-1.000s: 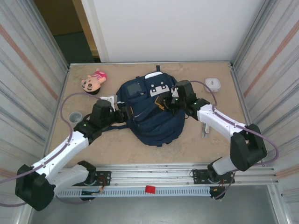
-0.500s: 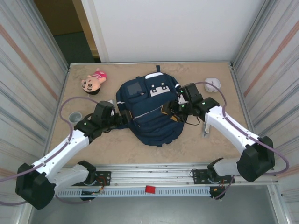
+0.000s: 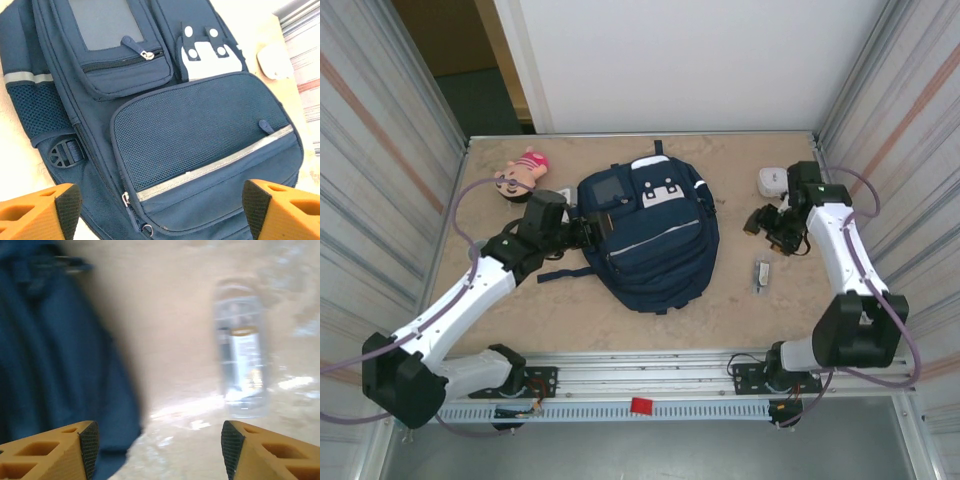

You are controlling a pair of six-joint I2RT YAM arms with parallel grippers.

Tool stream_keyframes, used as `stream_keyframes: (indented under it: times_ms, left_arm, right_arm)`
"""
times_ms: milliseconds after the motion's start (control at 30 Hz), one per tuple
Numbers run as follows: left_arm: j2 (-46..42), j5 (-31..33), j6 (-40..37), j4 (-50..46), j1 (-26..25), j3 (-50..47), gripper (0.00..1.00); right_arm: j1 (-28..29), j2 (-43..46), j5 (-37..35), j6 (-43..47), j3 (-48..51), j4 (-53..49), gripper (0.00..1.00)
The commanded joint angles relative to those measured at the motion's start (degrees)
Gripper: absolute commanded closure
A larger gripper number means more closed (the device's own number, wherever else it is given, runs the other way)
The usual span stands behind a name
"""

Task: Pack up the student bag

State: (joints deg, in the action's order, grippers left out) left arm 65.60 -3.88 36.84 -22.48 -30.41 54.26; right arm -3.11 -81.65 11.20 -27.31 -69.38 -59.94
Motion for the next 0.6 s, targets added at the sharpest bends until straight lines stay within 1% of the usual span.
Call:
stream_keyframes:
  times_ms: [0,167,233,433,567]
  left_arm:
    - [0.2,-0.9,-0.7,1.6,-0.2,-0.6,0.15]
    - [1.6,-1.2,-2.2,1.1,0.0,0.0,0.15]
    - [2.1,-1.3,-2.3,0.9,0.0,0.1,0.15]
    - [3.1,-2.3,-1.9,2.6,0.0,-0.7,0.15]
    - [3.6,-2.2,-2.3,2.4,-0.1,-1.0,0.15]
  right_arm:
    - [-2.9,-4.7,-3.3,6.5,4.0,0.0,0.33]
    - [-3.3,-11.5,-3.3,8.1,7.1,4.4,0.26]
    - [-3.3,-13.6,-3.3,8.8,7.7,5.6,0.25]
    - [-3.2,-19.1,-1.6,12.0,7.4,8.8,0.26]
    - [-3.0,-22.1,-4.6,12.4,6.9,8.8,0.28]
